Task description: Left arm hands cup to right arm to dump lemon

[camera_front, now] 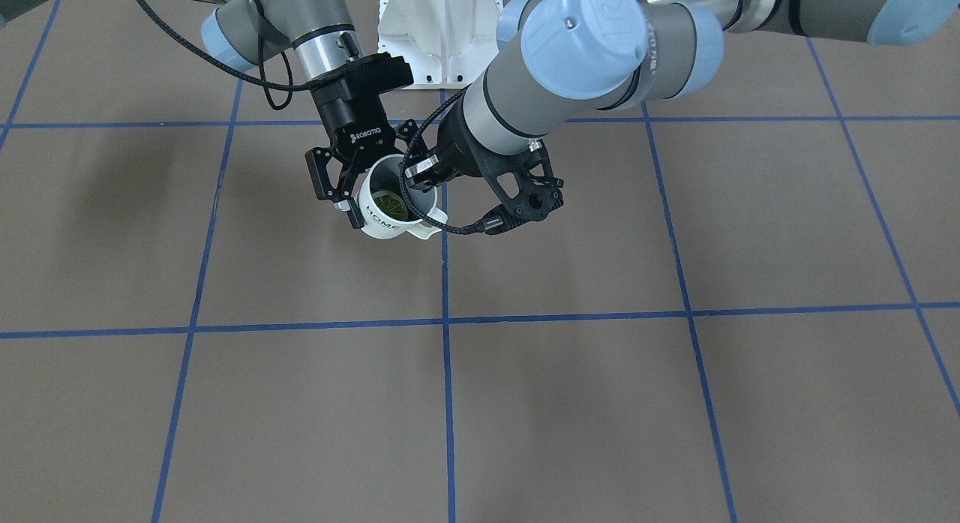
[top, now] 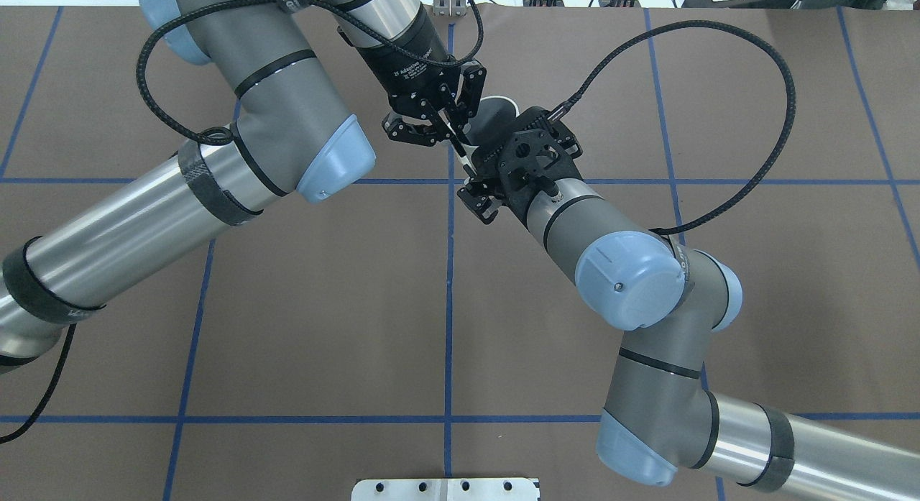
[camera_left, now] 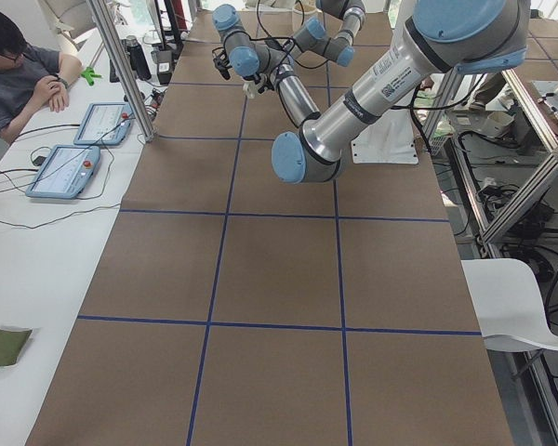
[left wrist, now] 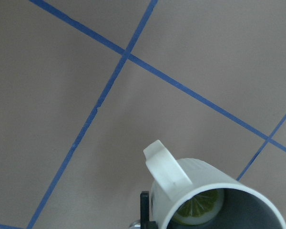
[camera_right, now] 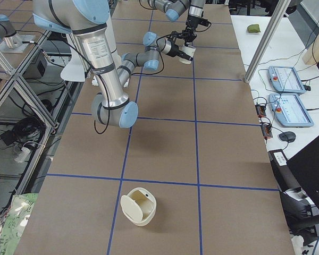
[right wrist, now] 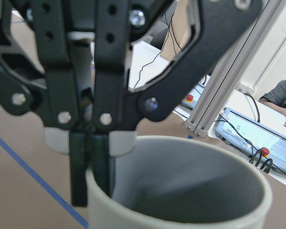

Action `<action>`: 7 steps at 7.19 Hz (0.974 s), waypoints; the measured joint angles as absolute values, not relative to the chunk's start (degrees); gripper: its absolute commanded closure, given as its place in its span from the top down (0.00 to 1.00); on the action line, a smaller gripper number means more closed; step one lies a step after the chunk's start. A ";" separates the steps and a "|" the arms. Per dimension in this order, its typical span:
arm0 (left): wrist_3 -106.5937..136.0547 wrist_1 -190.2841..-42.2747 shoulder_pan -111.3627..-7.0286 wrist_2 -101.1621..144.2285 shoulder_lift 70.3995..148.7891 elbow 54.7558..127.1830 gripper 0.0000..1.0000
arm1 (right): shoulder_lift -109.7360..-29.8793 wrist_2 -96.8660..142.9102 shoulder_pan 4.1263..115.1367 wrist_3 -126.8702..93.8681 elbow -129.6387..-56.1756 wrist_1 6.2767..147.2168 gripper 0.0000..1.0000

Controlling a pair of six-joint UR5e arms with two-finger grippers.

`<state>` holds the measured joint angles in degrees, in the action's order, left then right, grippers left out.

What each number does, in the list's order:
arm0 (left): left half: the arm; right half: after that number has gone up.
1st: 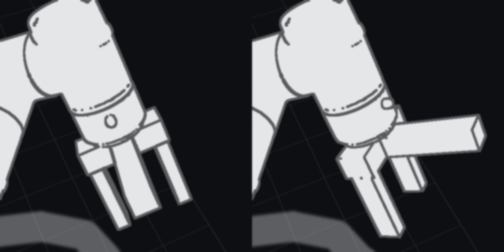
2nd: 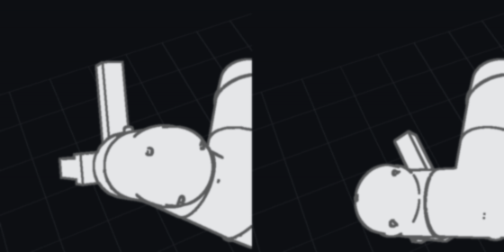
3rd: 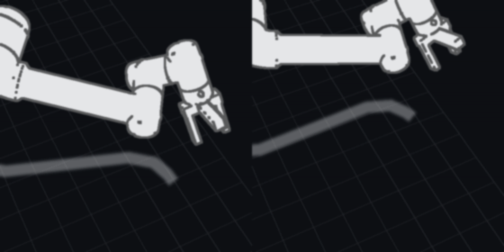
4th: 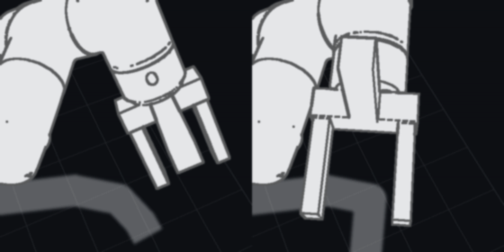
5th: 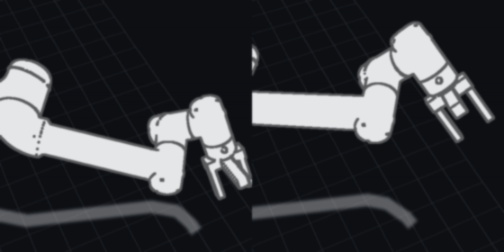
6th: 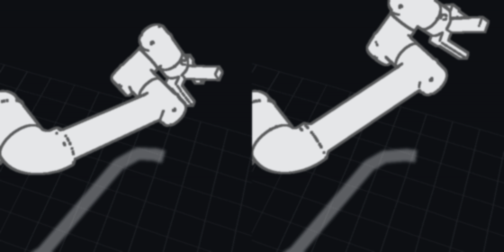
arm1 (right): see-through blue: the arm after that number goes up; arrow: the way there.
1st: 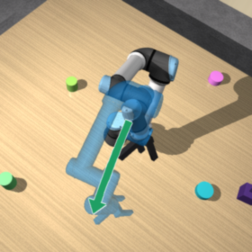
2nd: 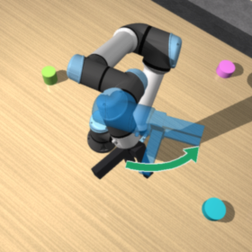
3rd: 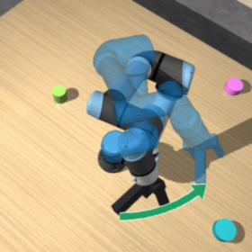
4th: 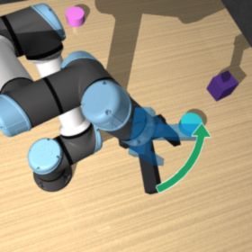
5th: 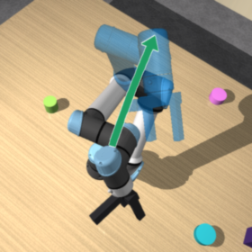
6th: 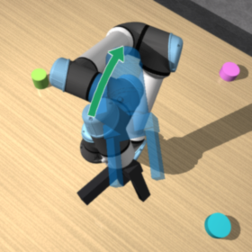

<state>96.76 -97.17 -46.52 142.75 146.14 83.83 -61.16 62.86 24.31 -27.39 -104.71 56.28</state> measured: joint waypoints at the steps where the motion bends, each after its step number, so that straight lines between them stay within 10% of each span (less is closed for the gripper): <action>1: 96.73 -97.21 -46.52 142.86 146.12 84.02 0.73 | -61.05 62.93 24.38 -27.96 -104.76 56.38 0.00; 2: 96.46 -97.50 -46.51 142.90 145.83 84.50 1.00 | -61.02 63.02 24.42 -29.07 -104.80 56.53 0.00; 7: 95.06 -98.87 -48.80 142.98 143.74 88.84 1.00 | -61.87 63.09 24.86 -32.26 -105.17 56.53 0.00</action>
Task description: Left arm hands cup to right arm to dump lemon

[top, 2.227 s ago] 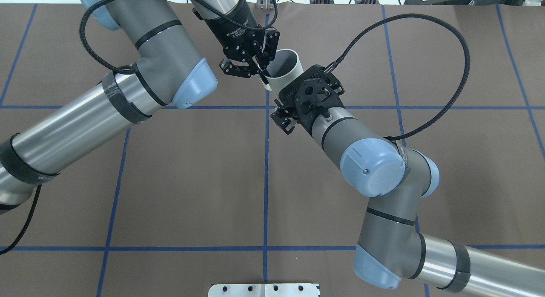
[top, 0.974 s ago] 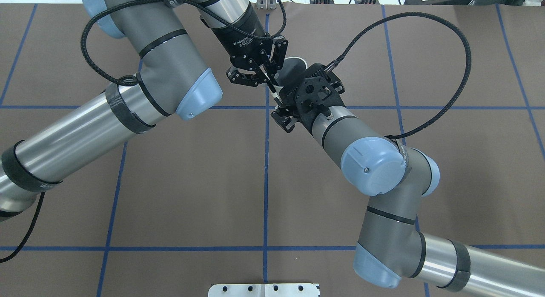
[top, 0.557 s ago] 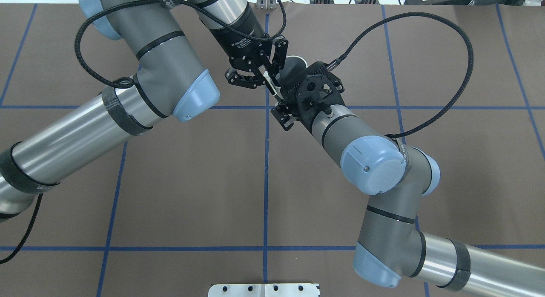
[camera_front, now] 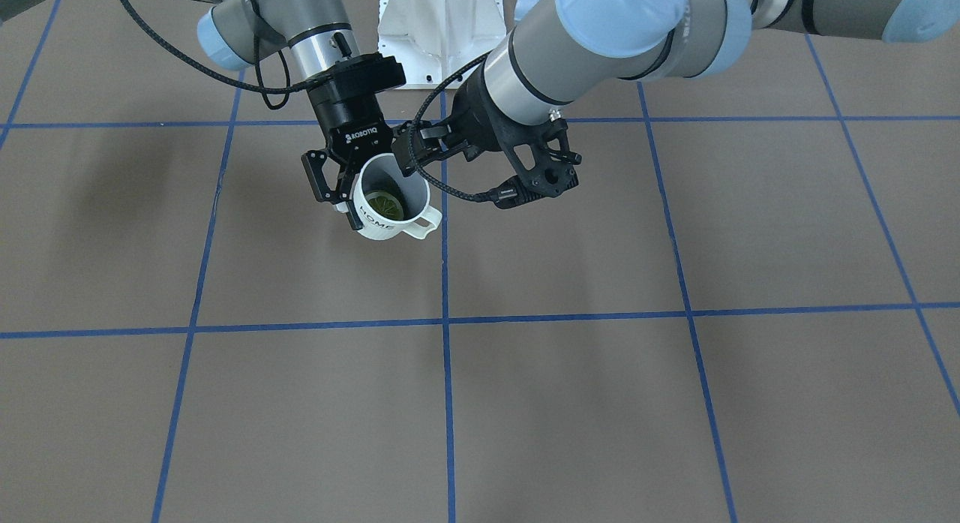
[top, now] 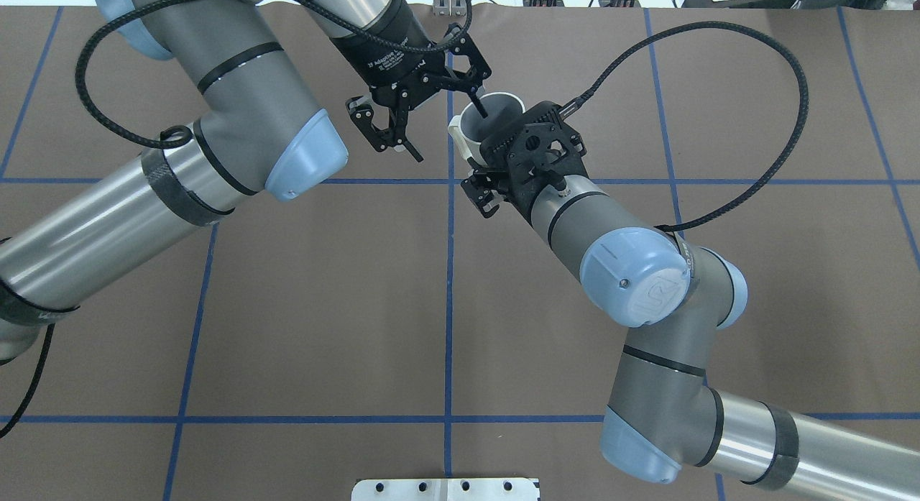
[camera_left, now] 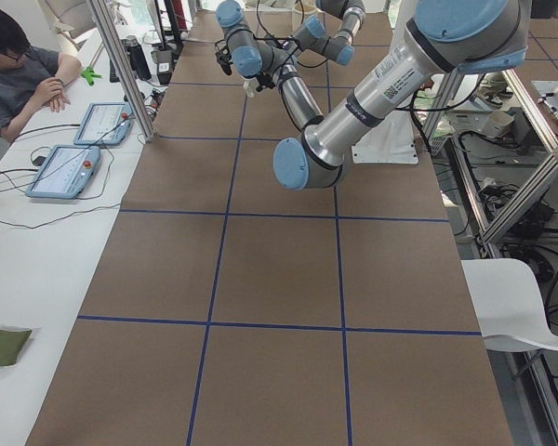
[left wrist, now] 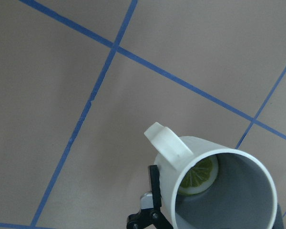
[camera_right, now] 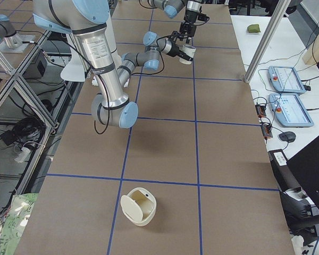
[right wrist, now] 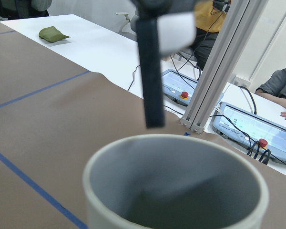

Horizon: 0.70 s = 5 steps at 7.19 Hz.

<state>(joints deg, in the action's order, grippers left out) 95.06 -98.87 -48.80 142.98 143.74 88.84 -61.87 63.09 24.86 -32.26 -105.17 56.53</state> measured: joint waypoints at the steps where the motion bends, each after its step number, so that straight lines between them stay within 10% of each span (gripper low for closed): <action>1: 94.50 -98.85 -49.84 140.89 143.63 89.08 1.00 | -63.21 63.06 25.58 -34.67 -105.46 56.52 0.00; 5: 91.36 -98.72 -51.10 134.10 140.64 89.10 1.00 | -76.61 66.00 31.61 -50.72 -111.39 52.73 0.09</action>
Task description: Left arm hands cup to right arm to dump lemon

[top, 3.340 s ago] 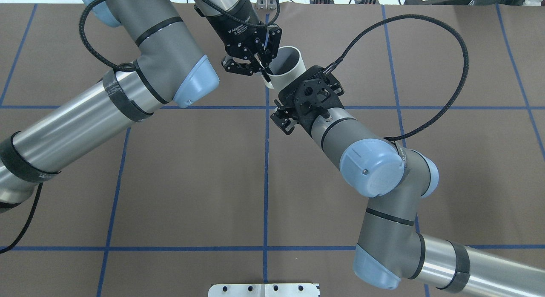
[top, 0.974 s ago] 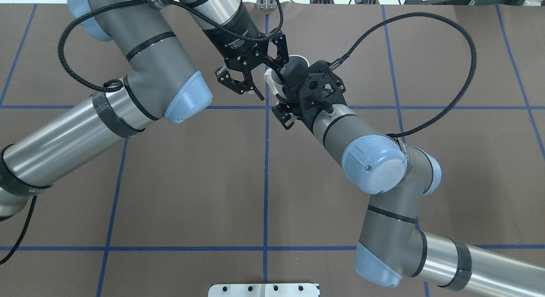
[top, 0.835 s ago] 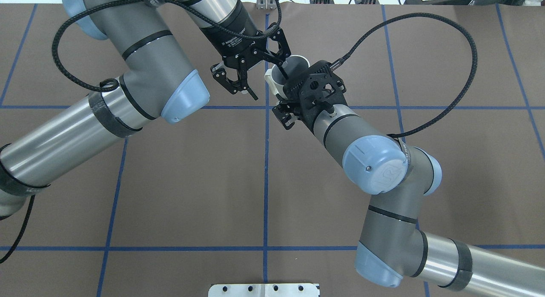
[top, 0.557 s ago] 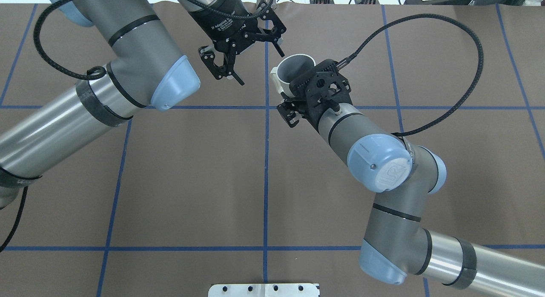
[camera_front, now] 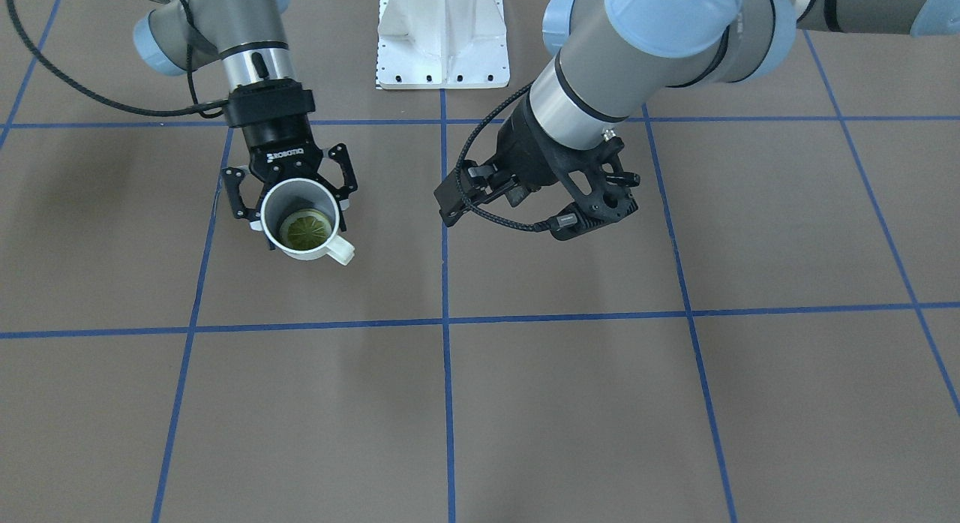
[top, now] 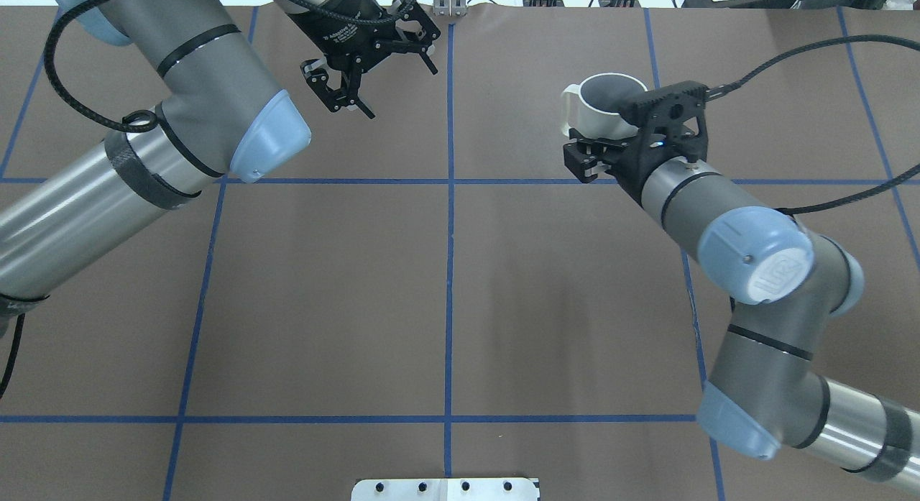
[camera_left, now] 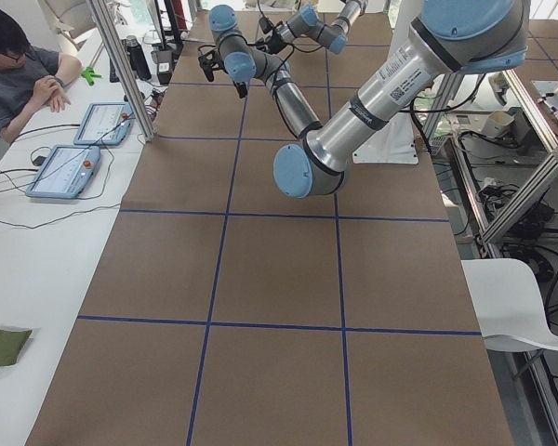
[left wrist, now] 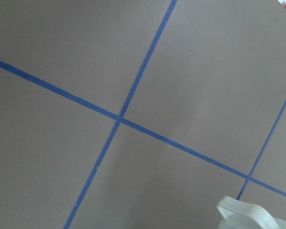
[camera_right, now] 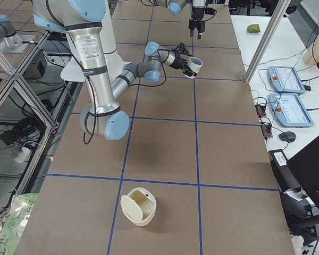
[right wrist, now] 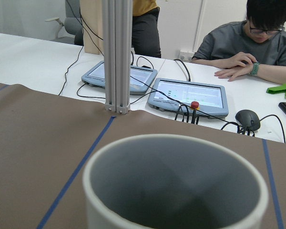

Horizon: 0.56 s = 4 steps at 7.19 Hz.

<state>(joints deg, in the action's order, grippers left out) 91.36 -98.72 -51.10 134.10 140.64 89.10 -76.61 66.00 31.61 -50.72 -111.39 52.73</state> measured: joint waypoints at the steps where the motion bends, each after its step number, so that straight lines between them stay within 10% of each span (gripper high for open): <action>1: 91.08 -98.71 -51.34 133.94 140.36 89.10 1.00 | -82.03 69.11 33.37 -51.80 -112.09 46.26 0.10; 4: 89.71 -98.66 -51.58 133.65 139.99 89.04 1.00 | -100.36 75.95 37.56 -56.30 -111.85 23.49 0.10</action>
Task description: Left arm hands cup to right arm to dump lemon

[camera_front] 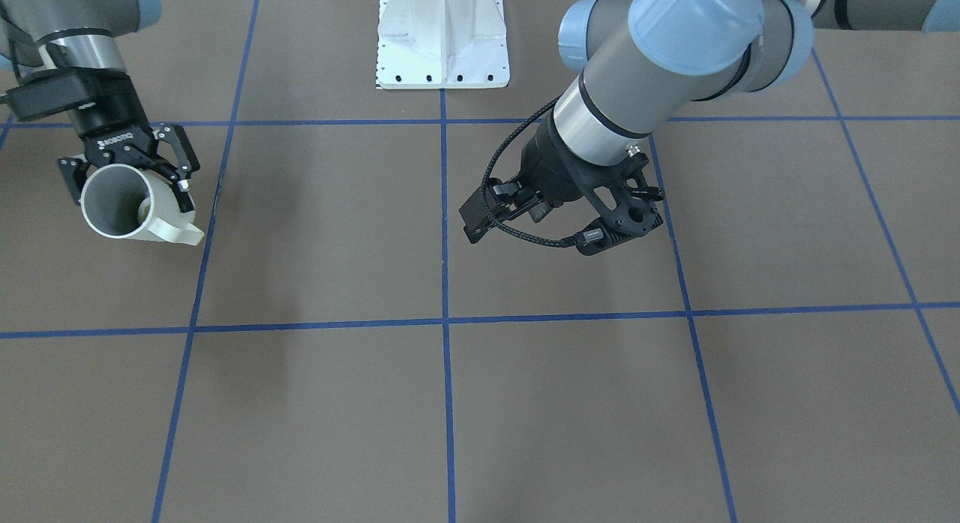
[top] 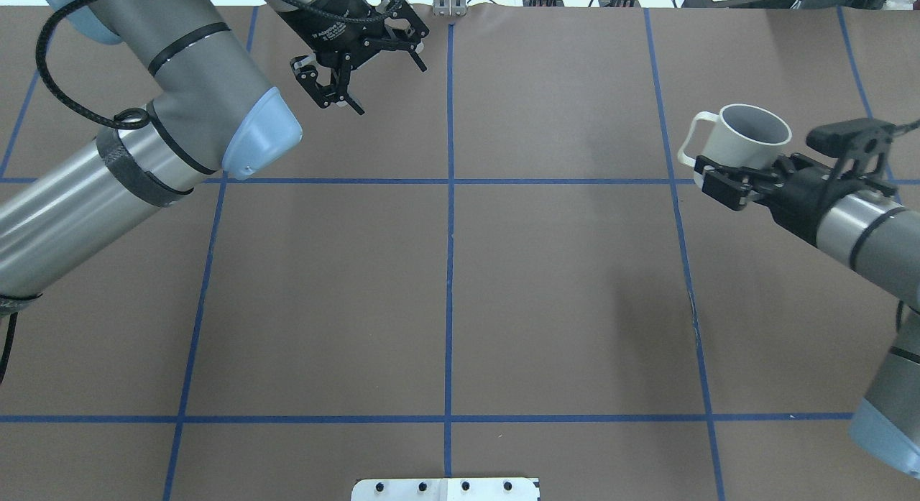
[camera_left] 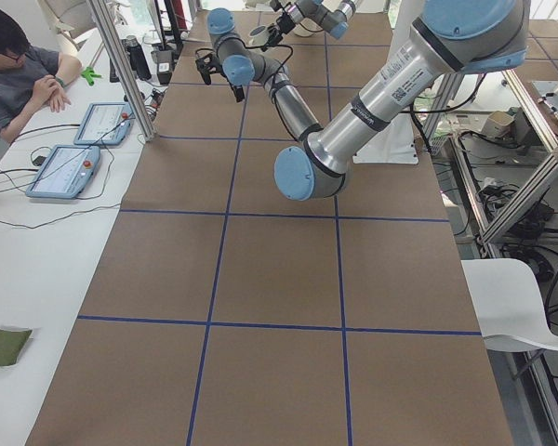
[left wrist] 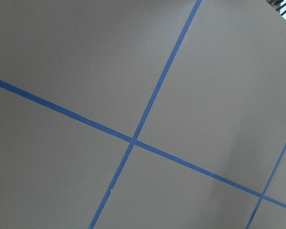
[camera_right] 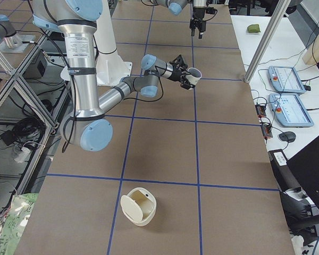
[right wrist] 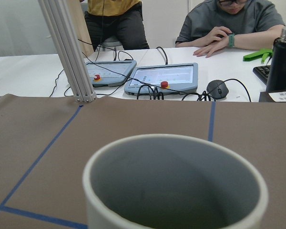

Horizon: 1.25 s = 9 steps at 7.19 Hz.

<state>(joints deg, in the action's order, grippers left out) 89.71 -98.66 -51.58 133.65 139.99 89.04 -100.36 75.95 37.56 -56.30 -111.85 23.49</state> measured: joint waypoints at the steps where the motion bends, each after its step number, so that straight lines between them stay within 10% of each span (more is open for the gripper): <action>1: 88.58 -98.59 -51.66 133.10 139.79 89.03 1.00 | -105.94 78.21 38.92 -58.22 -110.45 15.17 0.10; 9: 83.68 -98.66 -51.28 129.73 138.35 89.38 1.00 | -122.62 110.54 74.48 -69.01 -90.03 -22.02 0.13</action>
